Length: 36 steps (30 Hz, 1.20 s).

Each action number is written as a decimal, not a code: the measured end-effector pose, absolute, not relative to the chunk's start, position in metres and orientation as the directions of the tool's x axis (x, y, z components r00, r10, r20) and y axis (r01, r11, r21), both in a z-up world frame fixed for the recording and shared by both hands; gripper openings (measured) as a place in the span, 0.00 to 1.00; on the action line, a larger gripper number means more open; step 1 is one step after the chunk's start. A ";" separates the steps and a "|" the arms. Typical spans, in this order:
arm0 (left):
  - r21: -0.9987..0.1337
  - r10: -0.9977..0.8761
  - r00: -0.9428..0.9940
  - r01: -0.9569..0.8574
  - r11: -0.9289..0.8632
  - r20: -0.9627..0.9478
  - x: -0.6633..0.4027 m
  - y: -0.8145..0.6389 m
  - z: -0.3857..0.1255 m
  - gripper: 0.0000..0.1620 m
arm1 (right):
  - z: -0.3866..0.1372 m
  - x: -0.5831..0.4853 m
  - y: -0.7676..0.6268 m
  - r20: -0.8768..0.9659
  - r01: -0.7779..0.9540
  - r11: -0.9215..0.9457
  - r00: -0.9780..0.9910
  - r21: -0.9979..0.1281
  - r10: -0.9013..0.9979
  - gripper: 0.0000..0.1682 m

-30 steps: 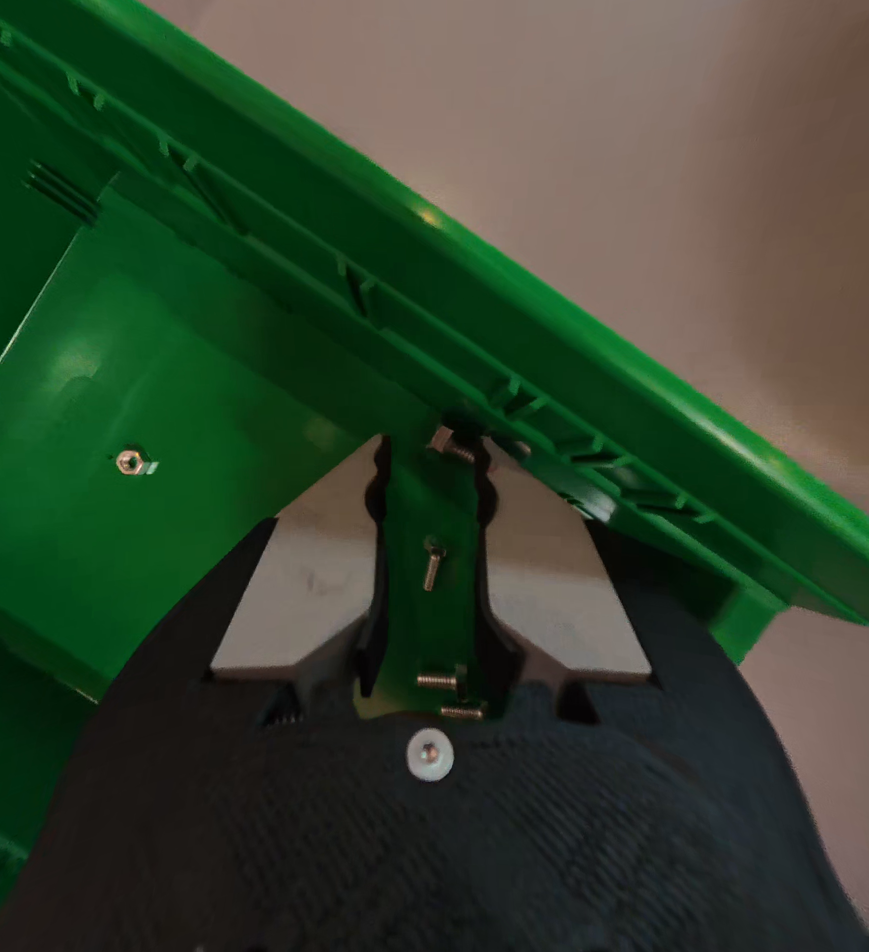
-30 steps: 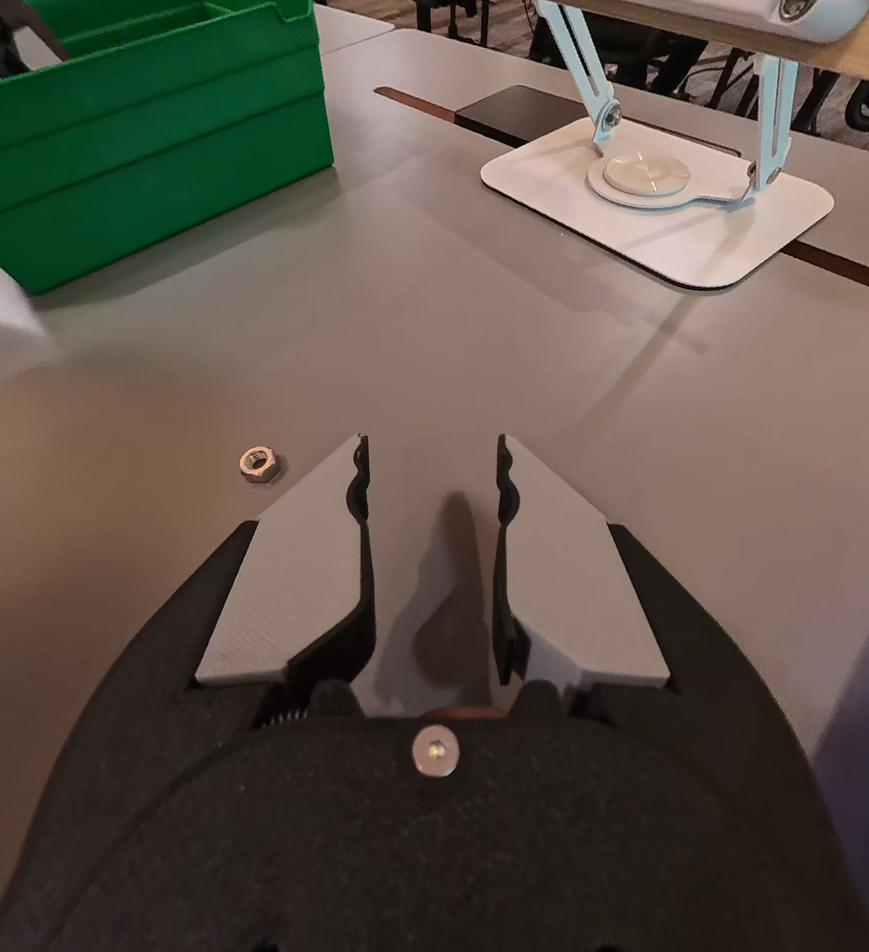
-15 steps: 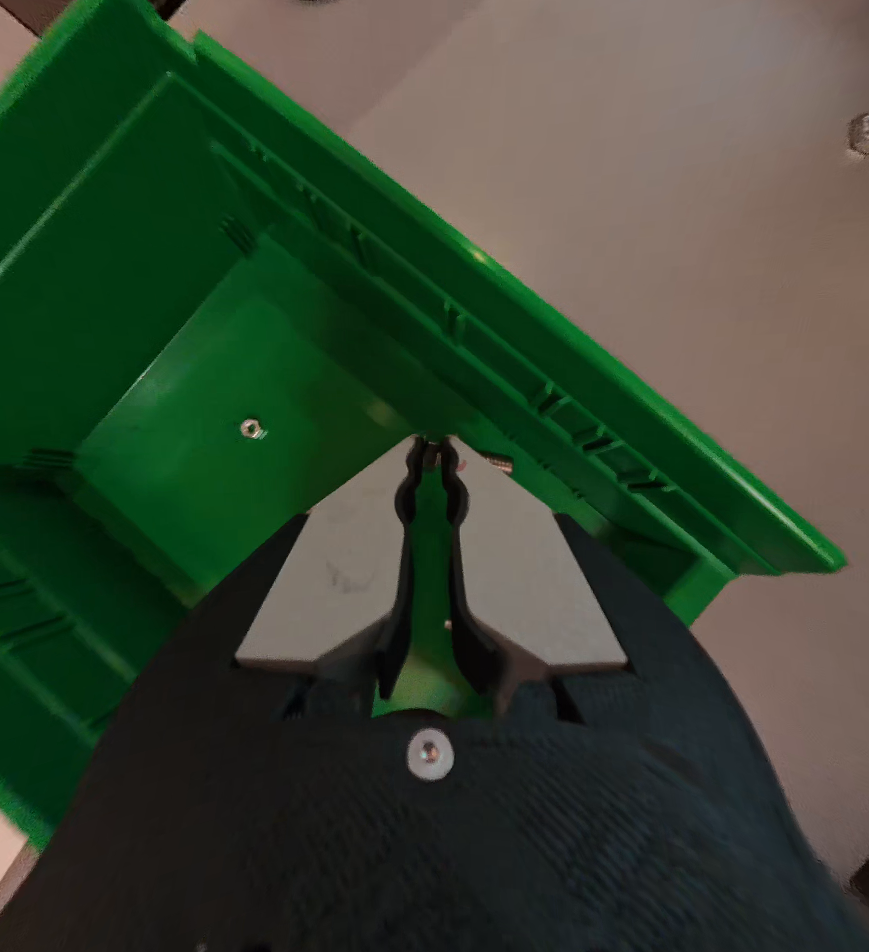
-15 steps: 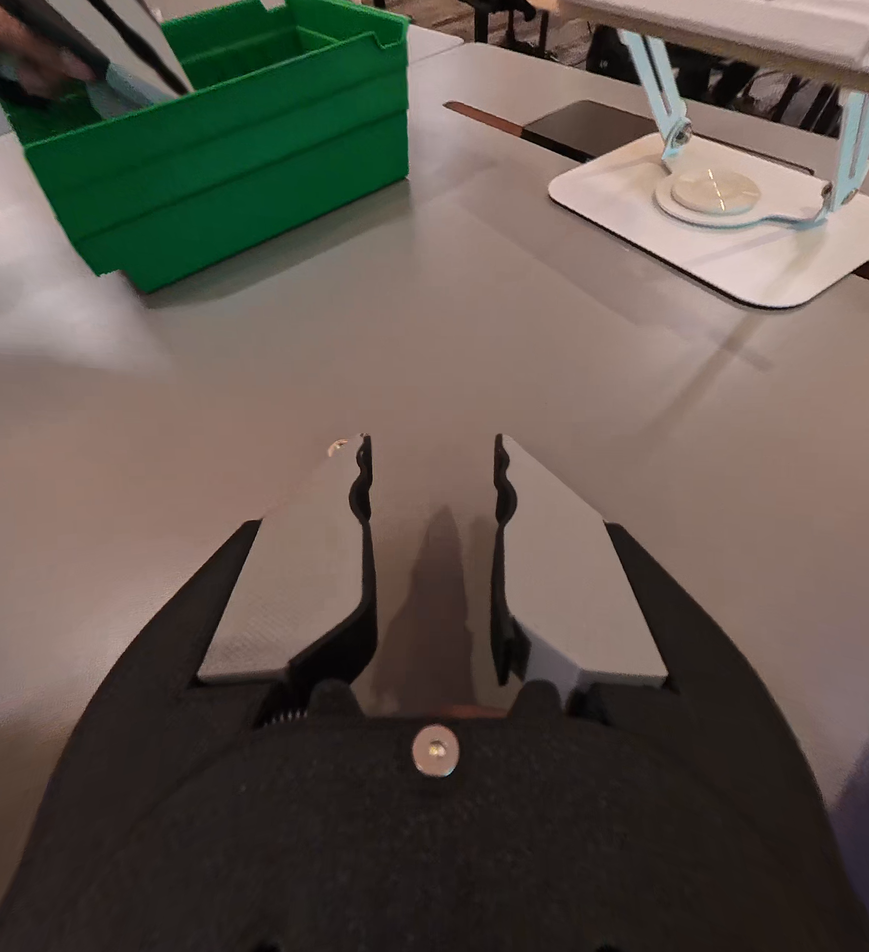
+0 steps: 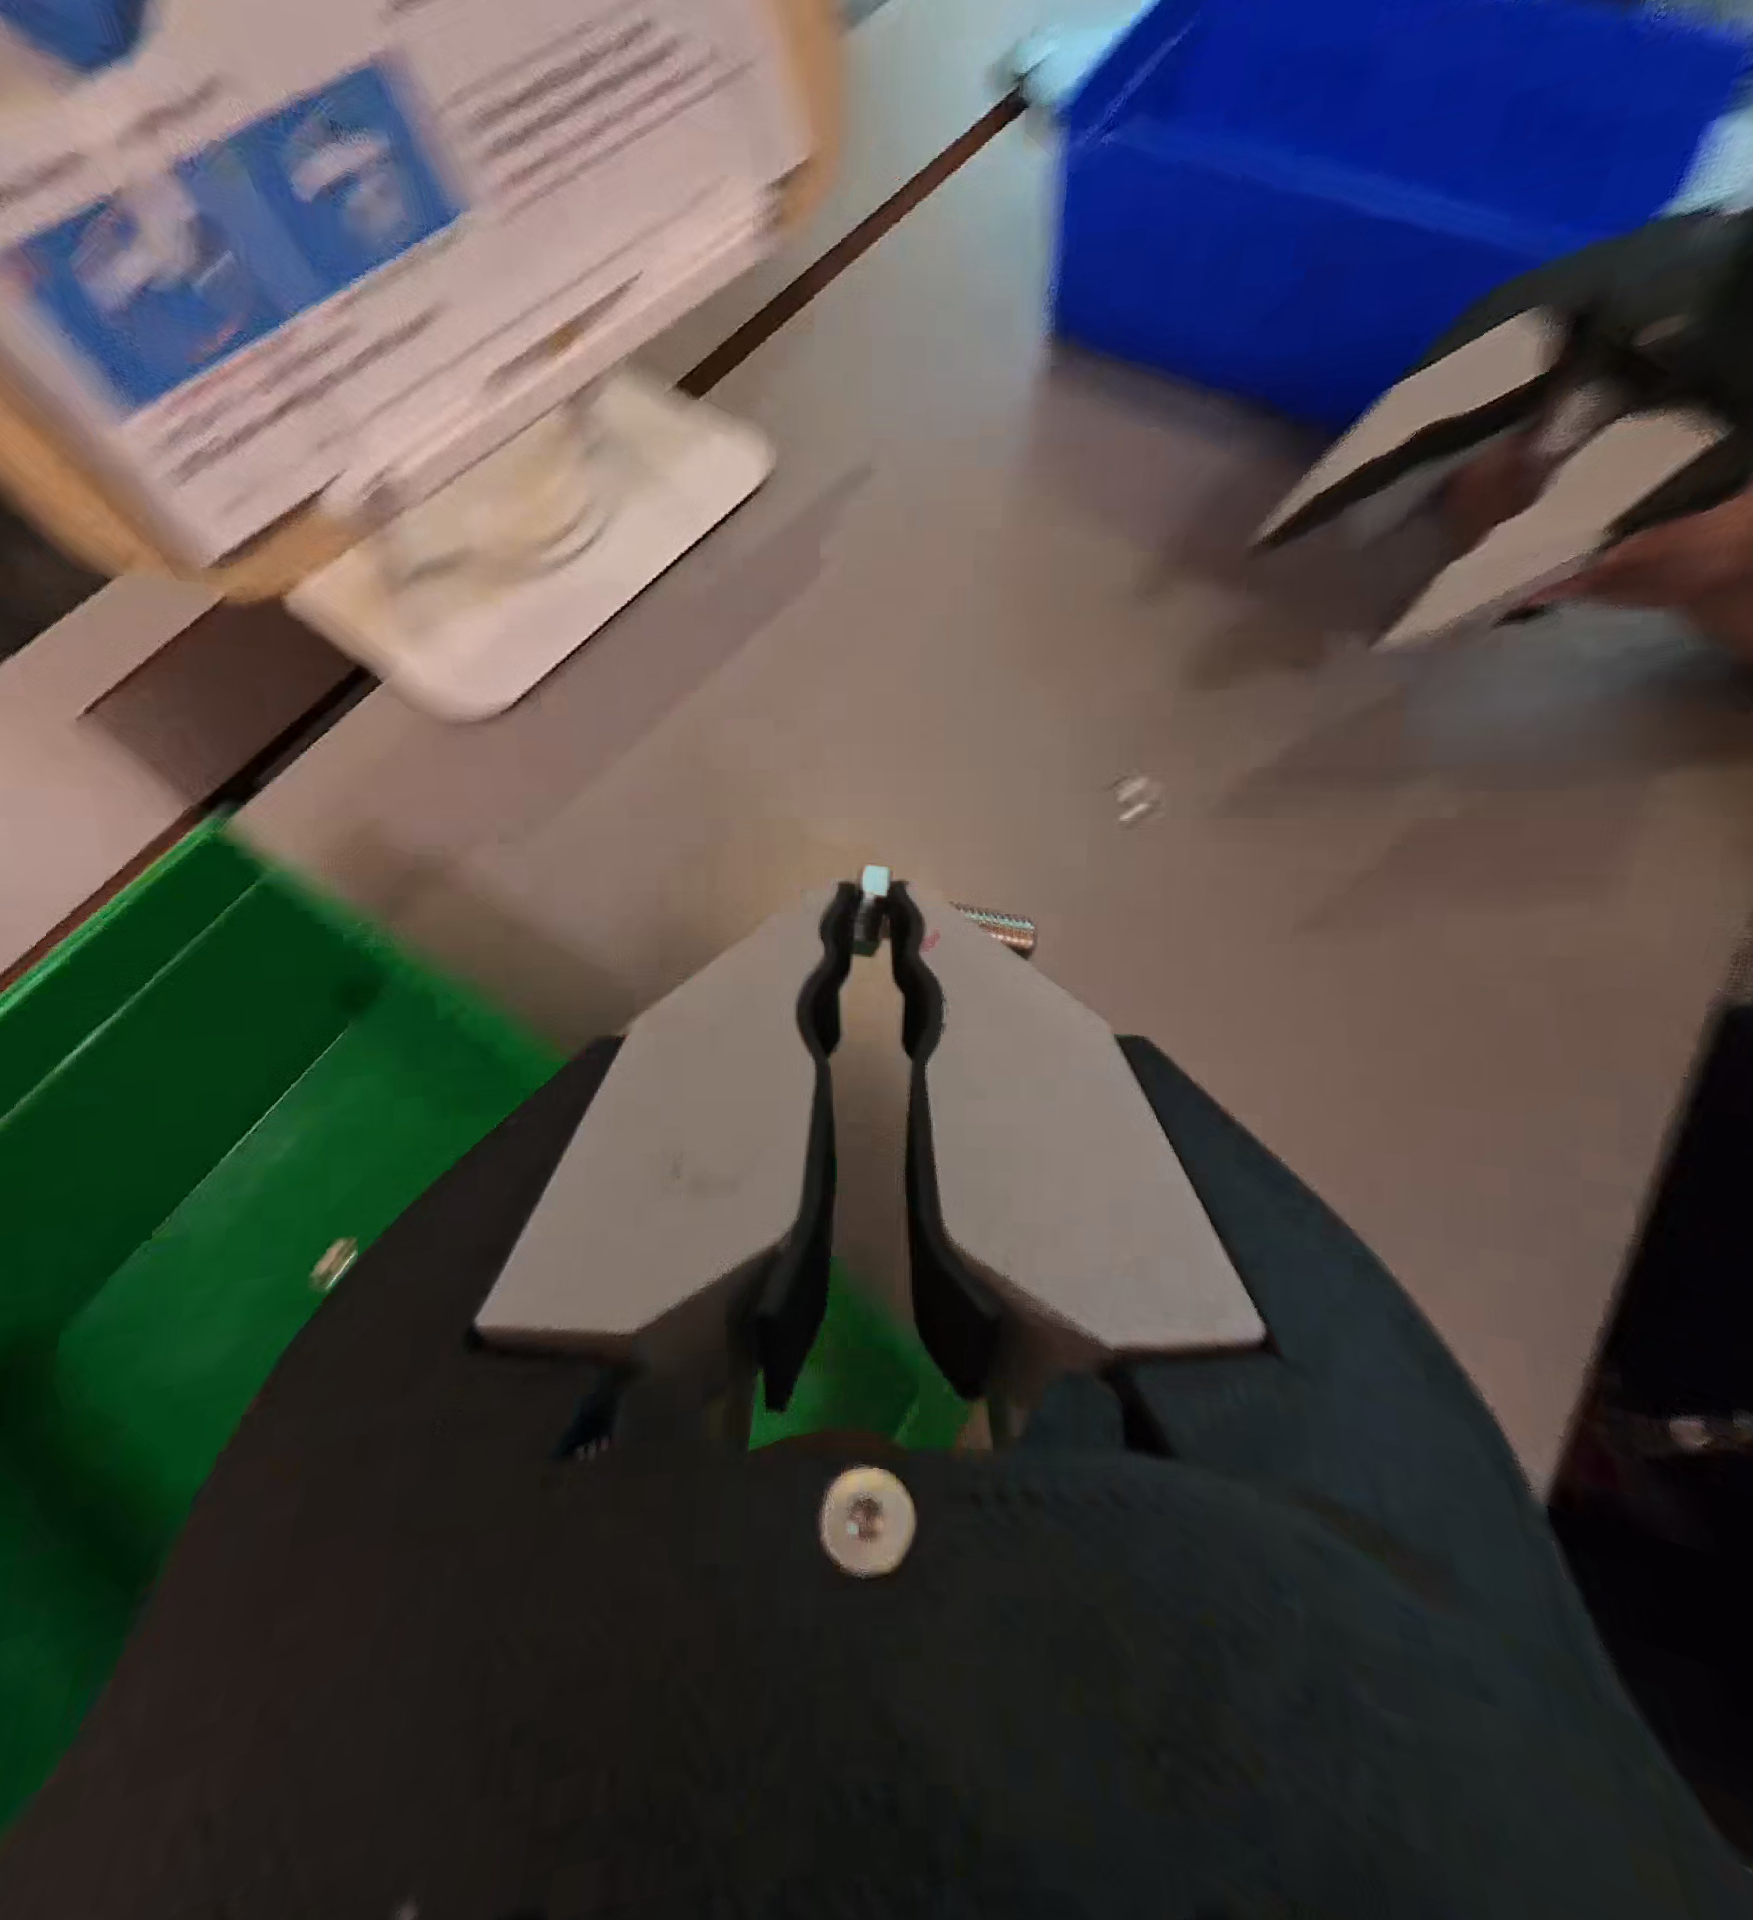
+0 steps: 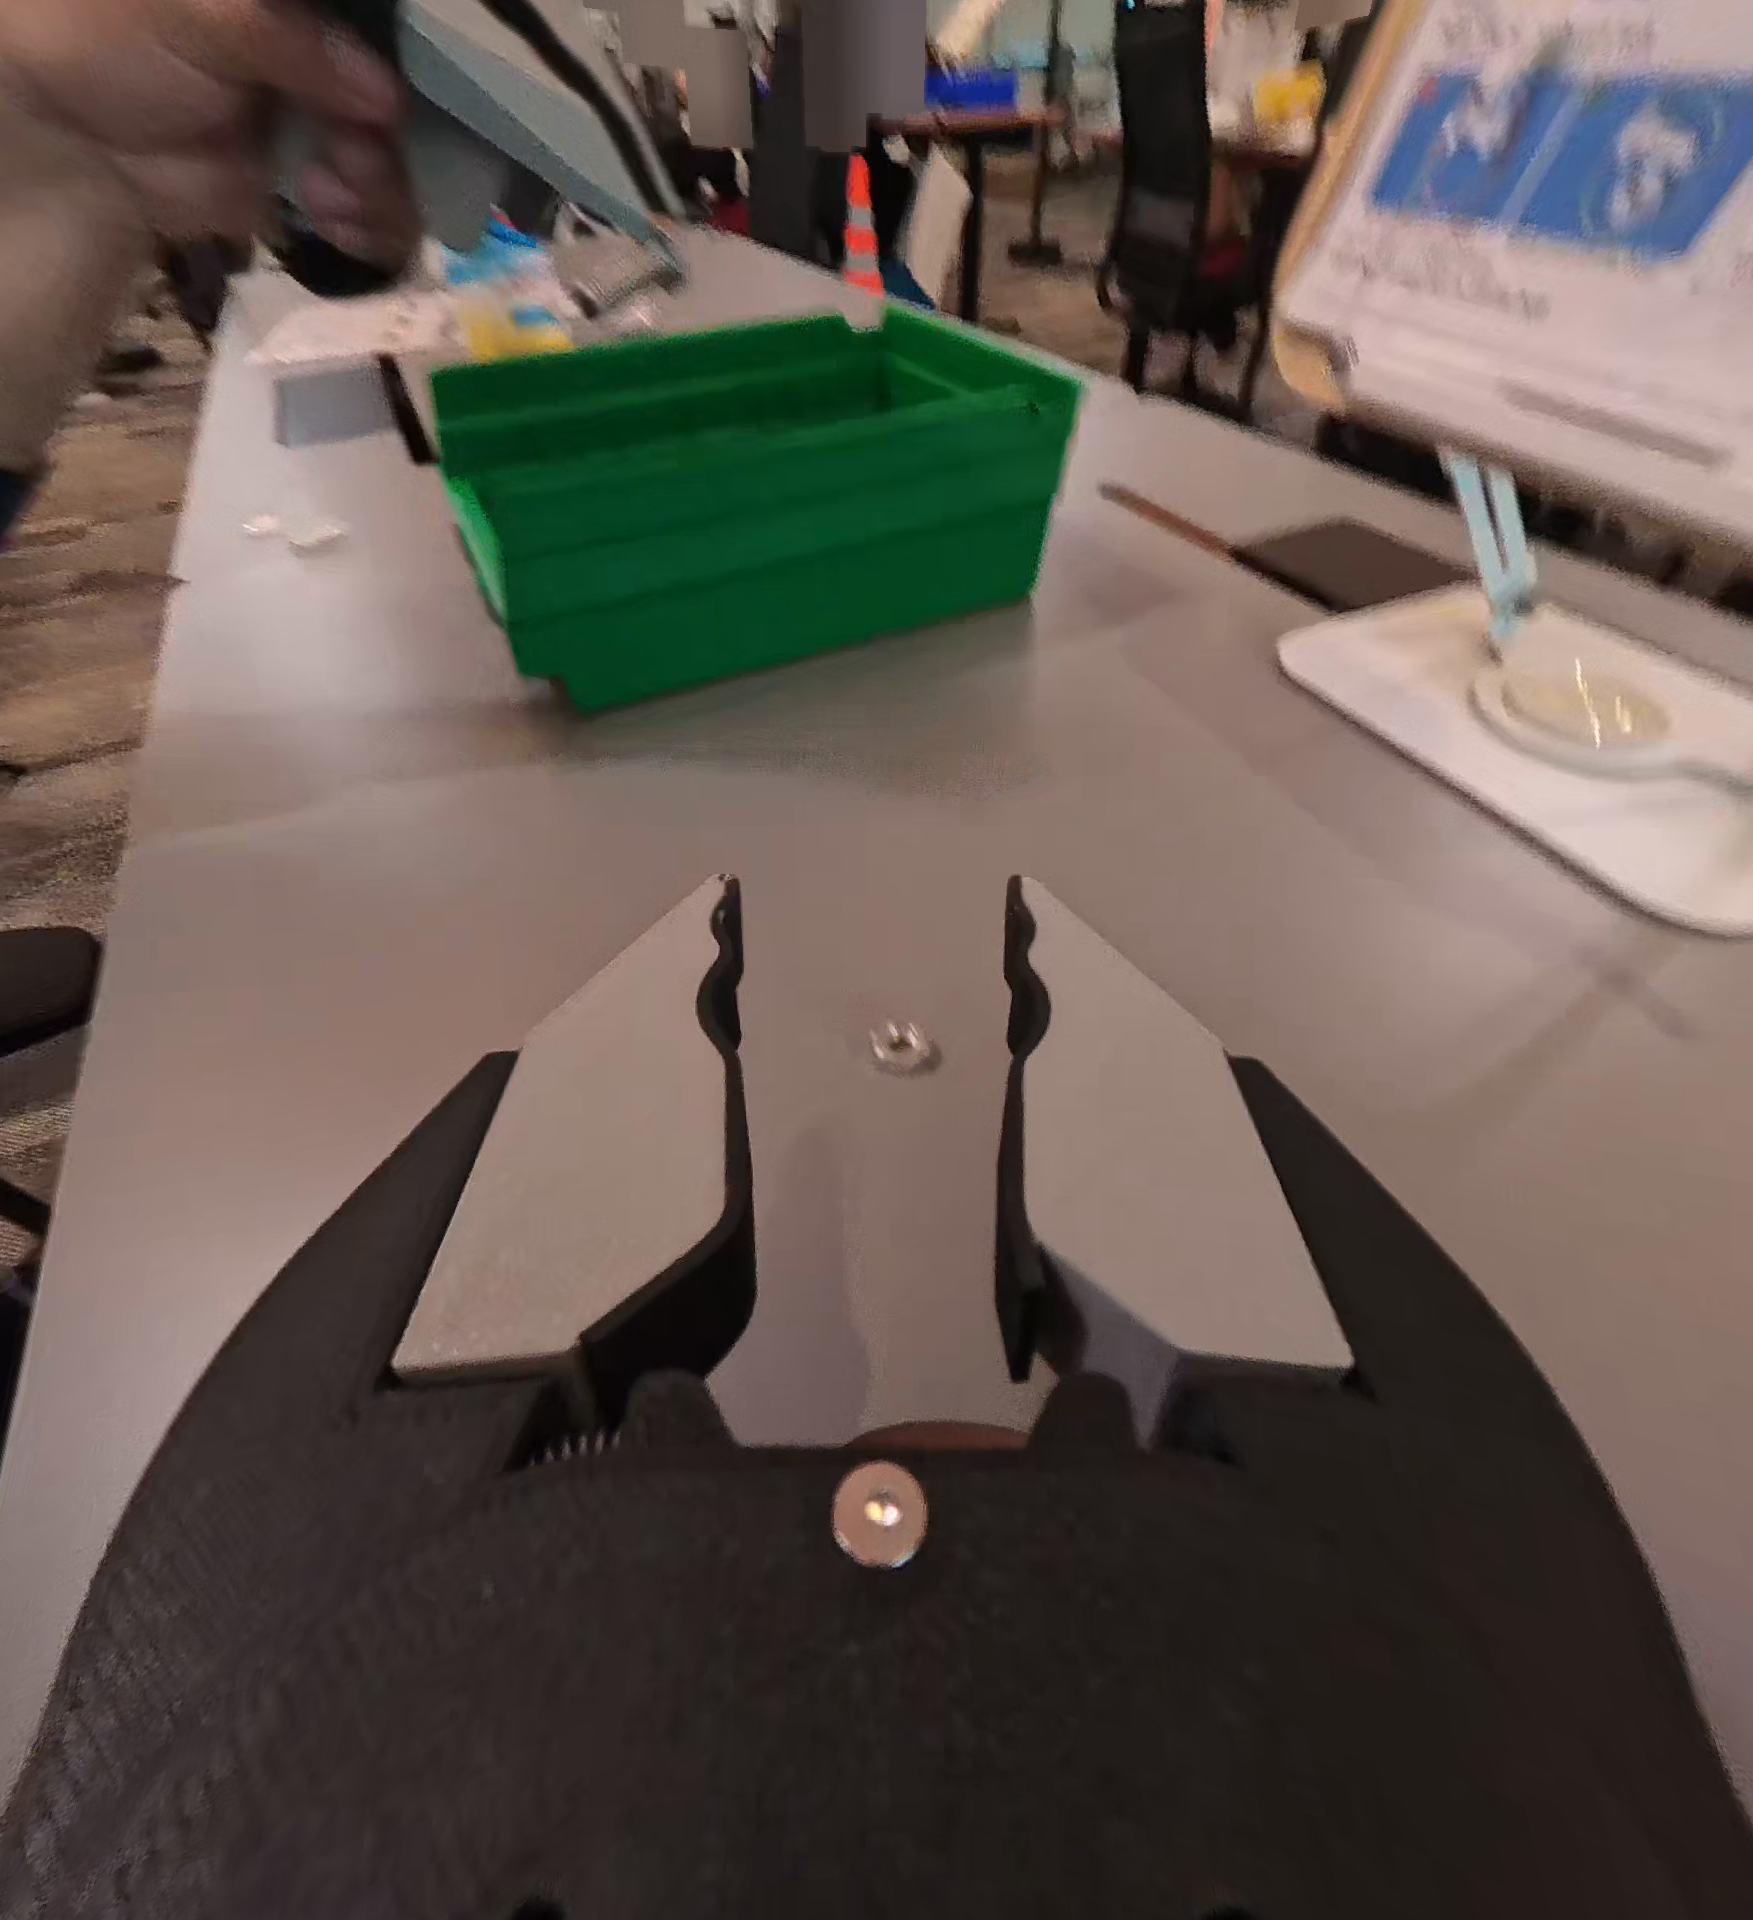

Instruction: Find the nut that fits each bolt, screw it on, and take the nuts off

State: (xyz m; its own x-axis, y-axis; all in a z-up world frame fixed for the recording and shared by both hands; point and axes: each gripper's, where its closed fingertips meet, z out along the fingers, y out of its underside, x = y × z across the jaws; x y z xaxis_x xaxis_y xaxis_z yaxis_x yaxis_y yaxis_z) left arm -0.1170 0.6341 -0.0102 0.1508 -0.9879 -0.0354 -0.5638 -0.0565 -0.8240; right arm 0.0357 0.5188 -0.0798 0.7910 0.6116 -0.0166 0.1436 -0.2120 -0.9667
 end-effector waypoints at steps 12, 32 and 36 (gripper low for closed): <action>-0.909 -0.915 -0.106 -0.203 -0.363 0.389 0.027 0.525 -0.030 0.03 | -0.042 0.023 0.496 0.467 0.440 0.170 0.766 -0.882 0.441 0.23; -0.955 -0.991 -0.134 -0.293 0.036 0.004 0.015 0.534 -0.087 0.17 | -0.077 0.037 0.513 -0.042 0.119 -0.227 0.800 -0.967 0.598 0.04; -0.921 -0.976 -0.193 -0.350 0.169 -0.106 0.025 0.512 -0.106 0.18 | -0.080 0.037 0.515 -0.223 -0.019 -0.324 0.763 -0.946 0.607 0.04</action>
State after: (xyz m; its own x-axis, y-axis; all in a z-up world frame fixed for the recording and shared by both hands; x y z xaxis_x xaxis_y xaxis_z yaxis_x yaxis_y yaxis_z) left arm 0.0247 0.5119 -0.1056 -0.1926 -0.9756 -0.1058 -0.3504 0.1691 -0.9212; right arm 0.0369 0.5149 -0.0799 0.7628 0.6068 -0.2232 -0.0191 -0.3239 -0.9459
